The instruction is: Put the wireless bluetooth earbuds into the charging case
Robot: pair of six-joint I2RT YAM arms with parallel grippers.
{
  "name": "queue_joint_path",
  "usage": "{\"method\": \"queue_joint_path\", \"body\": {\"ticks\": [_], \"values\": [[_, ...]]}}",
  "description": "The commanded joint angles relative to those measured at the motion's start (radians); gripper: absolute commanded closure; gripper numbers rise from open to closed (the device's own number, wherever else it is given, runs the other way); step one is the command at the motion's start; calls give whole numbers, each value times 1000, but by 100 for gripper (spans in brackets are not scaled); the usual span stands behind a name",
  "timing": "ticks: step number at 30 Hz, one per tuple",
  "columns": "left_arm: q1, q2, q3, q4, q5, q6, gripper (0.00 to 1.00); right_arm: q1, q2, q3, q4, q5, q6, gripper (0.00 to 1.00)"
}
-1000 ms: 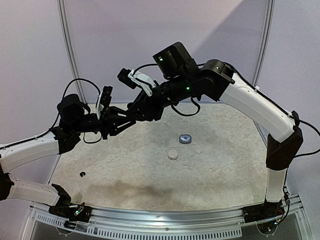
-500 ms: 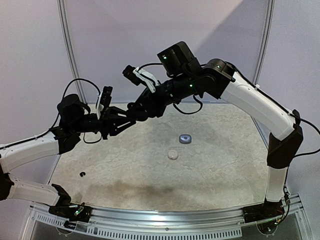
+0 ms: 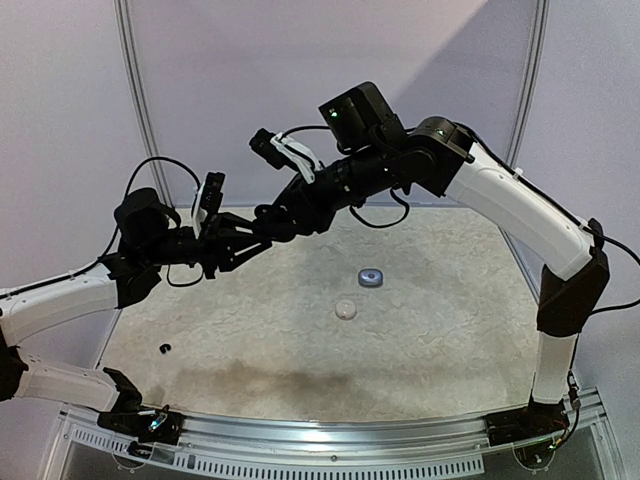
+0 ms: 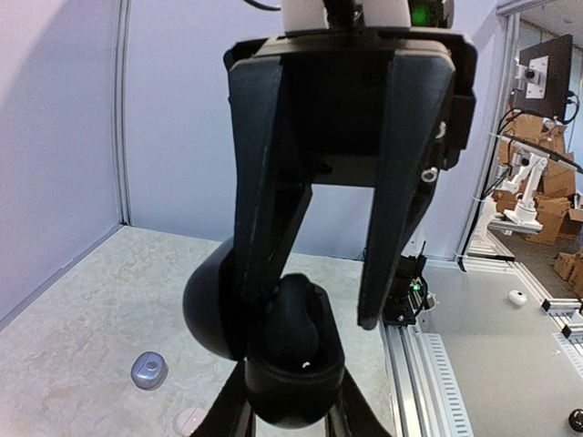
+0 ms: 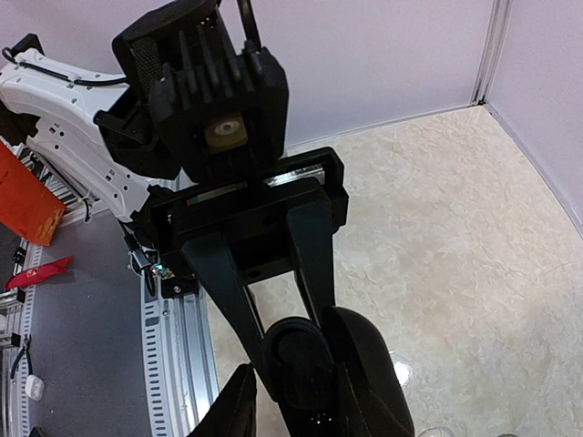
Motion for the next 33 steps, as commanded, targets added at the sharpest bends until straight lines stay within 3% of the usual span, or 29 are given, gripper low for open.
{"method": "queue_joint_path", "body": {"ticks": [1,12,19,33], "values": [[-2,-19,11,52,42,29,100,-33,-17,-20,4,17,37,70],[-2,-17,10,52,47,31,100,-42,-12,-22,38,10,64,74],[-2,-18,9,51,46,35,100,-43,-10,-22,53,-4,66,66],[-3,-21,4,52,50,34,100,-59,-9,-25,83,-28,108,67]]}}
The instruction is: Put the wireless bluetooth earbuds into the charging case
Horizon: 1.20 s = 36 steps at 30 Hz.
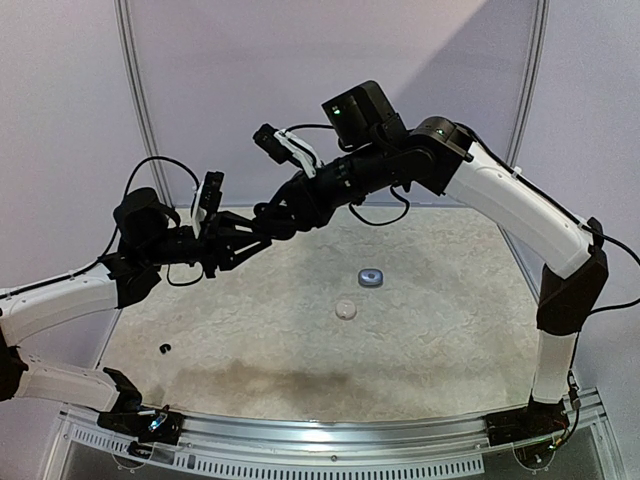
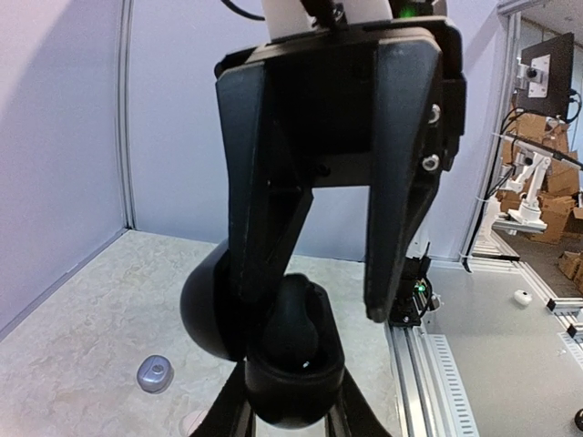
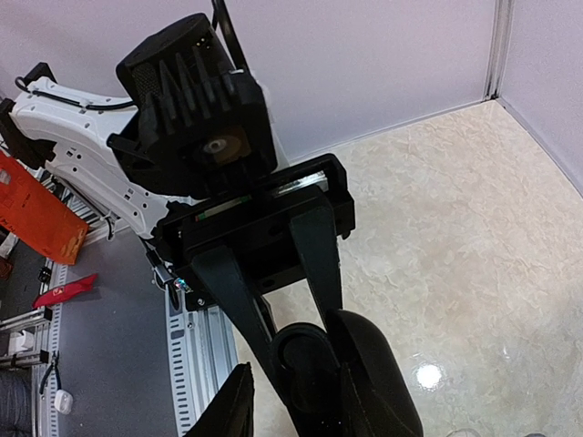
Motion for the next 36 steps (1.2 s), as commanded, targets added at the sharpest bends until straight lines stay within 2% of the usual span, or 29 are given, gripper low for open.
{"method": "queue_joint_path", "body": {"ticks": [1,5,15,21,29,36], "values": [[-3,-21,3,45,57,24,100,-40,-6,-15,53,34,30,67],[-4,-23,2,45,60,24,100,-43,-4,-17,69,39,43,72],[-4,-24,1,45,60,24,100,-43,3,-16,38,15,24,92],[-3,-21,5,46,71,47,100,-35,-15,-46,20,-40,-58,96],[-2,-24,30,-38,83,174,100,28,12,35,-150,121,-305,97],[-1,-17,42,-77,61,287,100,90,60,80,-215,300,-405,100]]}}
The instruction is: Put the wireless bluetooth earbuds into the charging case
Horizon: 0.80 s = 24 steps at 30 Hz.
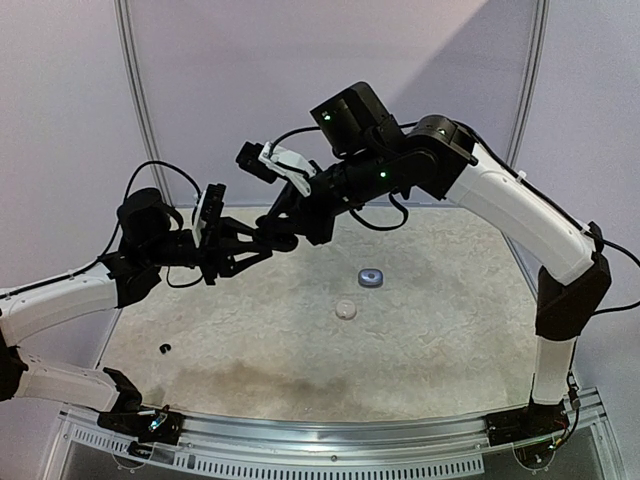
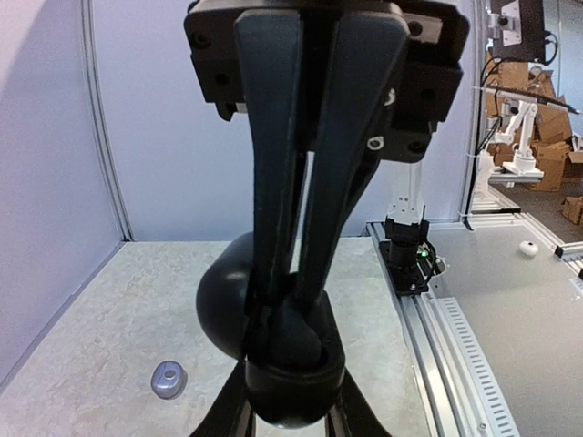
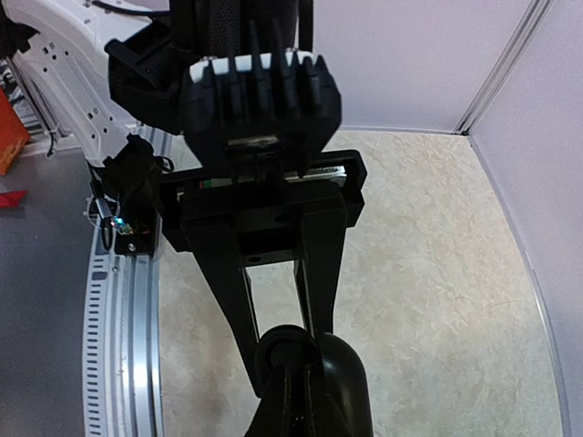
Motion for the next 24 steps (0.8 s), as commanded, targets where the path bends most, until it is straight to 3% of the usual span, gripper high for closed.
{"method": "queue_joint_path", "body": {"ticks": [1,6,13,24], "values": [[-3,-17,35,-12,0,114,100,26,48,18,-106,166,-90,100],[-4,-12,37,-11,-2,158,100,51,62,20,-99,291,-139,100],[-5,-10,32,-2,-41,176,100,68,80,28,-113,297,-206,100],[3,-3,13,121,-59,40,100,72,117,-3,-142,299,-209,86]]}}
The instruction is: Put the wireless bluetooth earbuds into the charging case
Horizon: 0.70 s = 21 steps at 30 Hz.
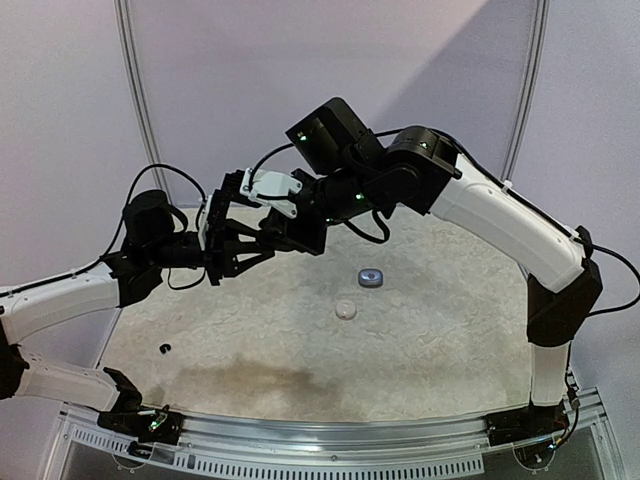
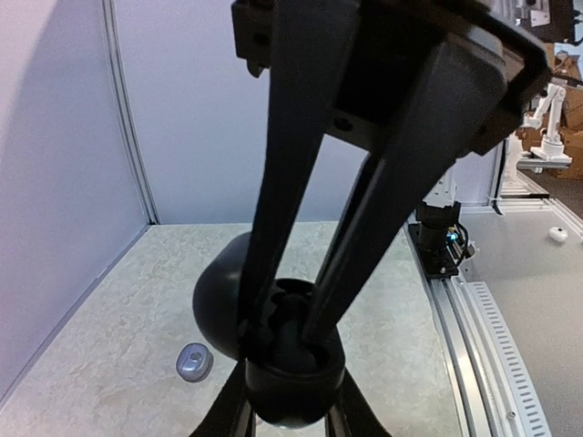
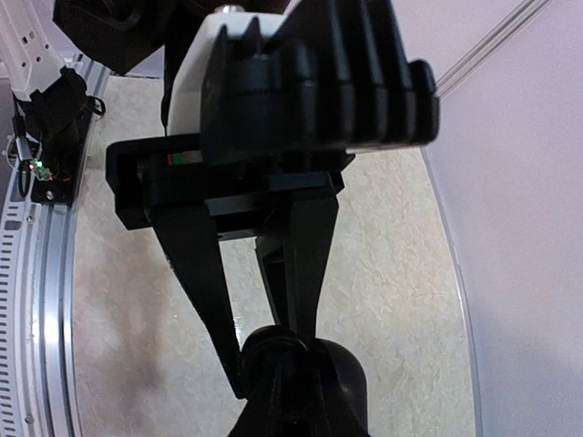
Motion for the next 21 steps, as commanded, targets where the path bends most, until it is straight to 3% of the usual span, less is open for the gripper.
{"method": "queue_joint_path", "body": {"ticks": [1,5,21], "values": [[2,-16,11,180,7,-70,100,3,62,-50,-104,34,1,84],[2,-16,3,183,10,-81,100,2,54,-52,-76,31,19,77],[2,-24,-4,160,22,-91,100,-29,-26,-51,15,-6,118,69]]}}
